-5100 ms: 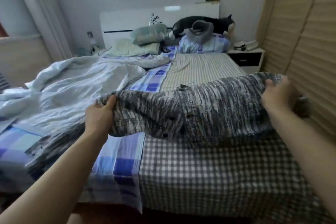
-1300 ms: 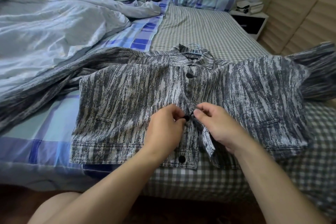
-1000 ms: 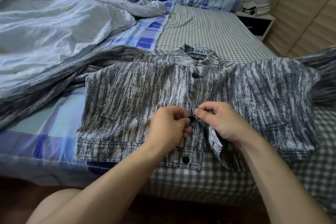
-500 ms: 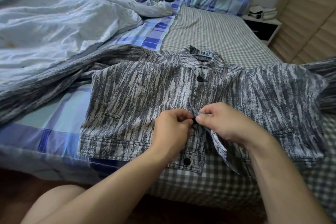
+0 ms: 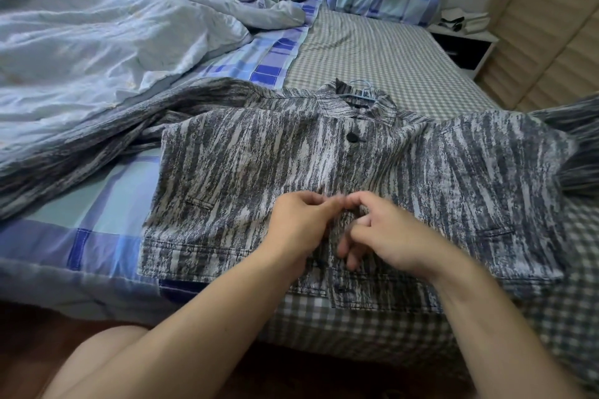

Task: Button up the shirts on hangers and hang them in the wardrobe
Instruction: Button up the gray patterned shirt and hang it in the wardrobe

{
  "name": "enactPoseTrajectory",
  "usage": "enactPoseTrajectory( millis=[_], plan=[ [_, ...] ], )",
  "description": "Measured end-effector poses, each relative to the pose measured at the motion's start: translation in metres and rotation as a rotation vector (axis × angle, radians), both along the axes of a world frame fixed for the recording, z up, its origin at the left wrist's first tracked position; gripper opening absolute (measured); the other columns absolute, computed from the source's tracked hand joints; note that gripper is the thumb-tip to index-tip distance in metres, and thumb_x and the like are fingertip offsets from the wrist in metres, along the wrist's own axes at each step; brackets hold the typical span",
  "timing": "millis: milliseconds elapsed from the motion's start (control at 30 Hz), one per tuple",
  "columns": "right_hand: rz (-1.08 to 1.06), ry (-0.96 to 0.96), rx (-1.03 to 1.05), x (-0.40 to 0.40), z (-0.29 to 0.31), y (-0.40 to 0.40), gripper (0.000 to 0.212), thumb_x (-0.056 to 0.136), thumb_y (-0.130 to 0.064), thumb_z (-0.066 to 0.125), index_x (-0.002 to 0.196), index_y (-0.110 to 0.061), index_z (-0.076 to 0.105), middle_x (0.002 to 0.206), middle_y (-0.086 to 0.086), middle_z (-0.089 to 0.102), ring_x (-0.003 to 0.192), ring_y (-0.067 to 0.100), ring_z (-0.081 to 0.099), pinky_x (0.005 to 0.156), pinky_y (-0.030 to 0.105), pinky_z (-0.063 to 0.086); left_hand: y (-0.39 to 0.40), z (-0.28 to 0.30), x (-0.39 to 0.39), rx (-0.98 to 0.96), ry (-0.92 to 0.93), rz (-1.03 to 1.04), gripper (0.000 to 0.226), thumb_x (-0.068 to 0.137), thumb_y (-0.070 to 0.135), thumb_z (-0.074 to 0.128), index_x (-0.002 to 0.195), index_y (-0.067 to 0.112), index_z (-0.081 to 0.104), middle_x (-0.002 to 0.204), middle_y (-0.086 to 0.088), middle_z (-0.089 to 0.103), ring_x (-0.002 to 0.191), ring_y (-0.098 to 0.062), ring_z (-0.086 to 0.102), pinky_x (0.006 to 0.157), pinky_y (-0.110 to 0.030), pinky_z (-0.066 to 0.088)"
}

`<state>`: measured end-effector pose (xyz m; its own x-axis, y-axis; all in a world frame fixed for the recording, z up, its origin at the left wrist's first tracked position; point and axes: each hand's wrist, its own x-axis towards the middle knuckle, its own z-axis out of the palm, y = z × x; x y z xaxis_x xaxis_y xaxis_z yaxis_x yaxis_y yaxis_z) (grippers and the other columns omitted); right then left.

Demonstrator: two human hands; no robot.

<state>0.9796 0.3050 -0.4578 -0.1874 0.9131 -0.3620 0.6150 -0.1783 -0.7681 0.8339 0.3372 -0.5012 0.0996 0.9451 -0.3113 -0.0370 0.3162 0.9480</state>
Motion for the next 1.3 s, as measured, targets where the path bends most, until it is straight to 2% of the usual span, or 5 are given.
enactPoseTrajectory(
  millis=[267,400,633,1000,1300],
  plan=[
    [-0.151,-0.005,0.228,0.006,-0.014,-0.002,0.028,0.103,-0.01,0.05,0.119,-0.032,0.055,0.082,0.001,0.074,0.064,0.017,0.072,0.066,0.048,0.058,0.002,0.004,0.003,-0.208,-0.257,0.098,0.014,0.091,0.005,0.072,0.082,0.01,0.063,0.079,-0.012,0.068,0.065,-0.023,0.061,0.054,-0.031,0.052],
    [-0.325,-0.117,0.691,0.016,-0.025,0.002,0.023,0.101,-0.013,0.055,0.106,-0.035,0.062,0.091,-0.011,0.066,0.063,0.003,0.063,0.05,0.02,0.048,0.003,0.005,-0.002,-0.226,-0.256,0.1,0.021,0.091,0.002,0.07,0.082,0.017,0.058,0.081,-0.004,0.067,0.066,-0.016,0.057,0.056,-0.027,0.048],
    [-0.245,-0.152,0.875,0.029,-0.03,0.007,0.027,0.093,-0.005,0.067,0.105,-0.029,0.072,0.099,-0.021,0.067,0.096,-0.004,0.064,0.089,0.016,0.053,-0.003,0.014,-0.002,0.094,0.002,0.065,0.02,0.093,0.002,0.068,0.088,0.012,0.052,0.085,-0.009,0.064,0.067,-0.015,0.054,0.055,-0.026,0.045],
    [0.748,-0.645,1.112,0.045,0.022,0.043,0.019,0.096,-0.006,0.063,0.11,-0.003,0.075,0.094,0.01,0.075,0.076,0.022,0.071,0.06,0.032,0.062,0.005,0.015,-0.009,0.079,-0.088,-0.051,0.03,0.087,-0.006,0.072,0.084,0.014,0.05,0.079,-0.01,0.061,0.071,-0.021,0.058,0.066,-0.035,0.05],
    [1.095,-0.813,1.197,0.036,0.035,0.064,0.018,0.099,0.004,0.057,0.111,0.001,0.07,0.097,0.009,0.071,0.079,0.022,0.066,0.065,0.032,0.059,0.008,0.021,-0.018,0.116,0.026,-0.136,0.031,0.089,-0.008,0.067,0.086,0.015,0.048,0.08,-0.008,0.057,0.065,-0.017,0.052,0.057,-0.027,0.045]
  ],
)
